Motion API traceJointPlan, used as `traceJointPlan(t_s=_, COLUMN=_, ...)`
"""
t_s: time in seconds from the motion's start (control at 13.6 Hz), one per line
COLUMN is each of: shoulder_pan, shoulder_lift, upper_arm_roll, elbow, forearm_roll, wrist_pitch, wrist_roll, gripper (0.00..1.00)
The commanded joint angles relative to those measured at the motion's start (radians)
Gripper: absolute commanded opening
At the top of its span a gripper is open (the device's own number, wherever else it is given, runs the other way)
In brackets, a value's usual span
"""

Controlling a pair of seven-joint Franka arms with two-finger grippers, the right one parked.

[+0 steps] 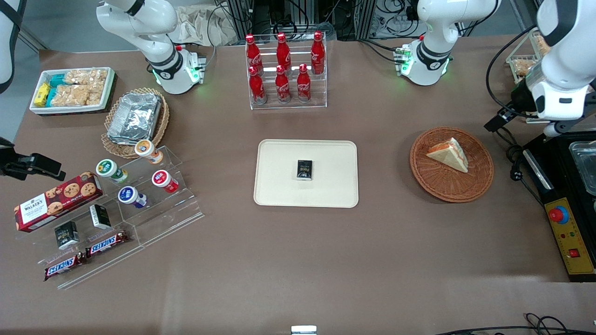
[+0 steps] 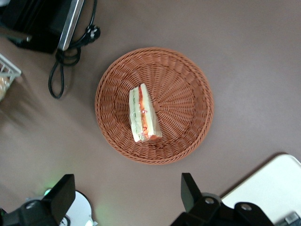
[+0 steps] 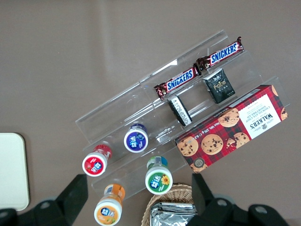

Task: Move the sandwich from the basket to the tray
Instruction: 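Move the left gripper over the wicker basket above the sandwich, then lower the open left gripper onto the wrapped sandwich in the basket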

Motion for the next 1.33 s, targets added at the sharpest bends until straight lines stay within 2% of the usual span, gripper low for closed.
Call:
traceJointPlan(t_s=0.0, shoulder_pan=0.007, shoulder_lift=-0.028, upper_arm_roll=-0.002, elbow=-0.093, forearm_roll=0.006, wrist_pitch=0.073, wrist_roll=-0.066, gripper=1.00)
traceJointPlan(t_s=0.52, shoulder_pan=0.033, shoulder_lift=0.018, upper_arm_roll=-0.002, elbow=-0.308, forearm_roll=-0.004, wrist_pitch=0.357, wrist_roll=-0.135, gripper=1.00)
traceJointPlan(t_s=0.81, shoulder_pan=0.031, shoulder_lift=0.119, upper_arm_roll=-0.002, elbow=-0.405, forearm_roll=-0.004, wrist_pitch=0.529, wrist_roll=-0.234, gripper=1.00)
traceJointPlan(t_s=1.25, shoulder_pan=0.031, shoulder_lift=0.199, upper_arm_roll=-0.004, elbow=-0.477, forearm_roll=-0.004, wrist_pitch=0.672, wrist_roll=-0.238, gripper=1.00)
